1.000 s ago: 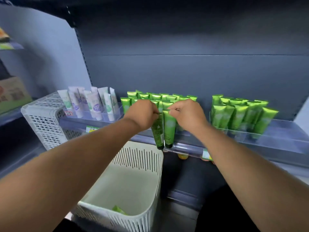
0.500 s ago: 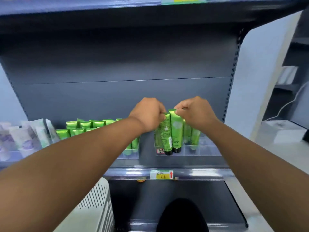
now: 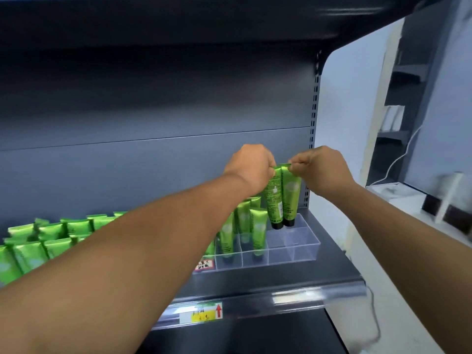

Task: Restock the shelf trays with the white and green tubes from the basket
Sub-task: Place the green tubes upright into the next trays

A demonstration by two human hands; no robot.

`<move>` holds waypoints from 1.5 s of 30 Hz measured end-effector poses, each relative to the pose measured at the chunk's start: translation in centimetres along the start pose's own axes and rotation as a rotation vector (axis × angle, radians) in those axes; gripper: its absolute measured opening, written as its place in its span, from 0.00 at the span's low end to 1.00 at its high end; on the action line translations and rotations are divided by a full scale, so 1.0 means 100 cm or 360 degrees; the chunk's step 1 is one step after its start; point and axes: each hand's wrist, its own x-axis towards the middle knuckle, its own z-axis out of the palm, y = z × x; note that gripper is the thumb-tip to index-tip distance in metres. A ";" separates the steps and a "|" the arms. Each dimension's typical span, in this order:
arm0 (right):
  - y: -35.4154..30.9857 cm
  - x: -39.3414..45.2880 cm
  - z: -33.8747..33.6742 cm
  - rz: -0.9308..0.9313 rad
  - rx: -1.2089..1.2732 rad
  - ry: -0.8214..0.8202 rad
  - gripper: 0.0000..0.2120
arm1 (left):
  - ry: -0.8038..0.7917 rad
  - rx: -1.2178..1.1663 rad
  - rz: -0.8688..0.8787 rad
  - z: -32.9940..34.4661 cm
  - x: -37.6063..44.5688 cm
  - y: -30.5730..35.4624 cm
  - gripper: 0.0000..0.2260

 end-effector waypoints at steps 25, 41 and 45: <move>0.108 0.044 0.089 0.0122 -0.0116 -0.0334 0.08 | -0.0375 0.0366 -0.0066 0.124 0.075 -0.035 0.09; 0.046 0.028 0.071 -0.0057 -0.0410 -0.0536 0.32 | -0.0272 0.0438 -0.0016 0.071 0.043 -0.035 0.19; 0.004 0.014 0.070 -0.0152 -0.0506 -0.0602 0.33 | -0.0272 0.0494 -0.0064 0.039 0.009 -0.053 0.21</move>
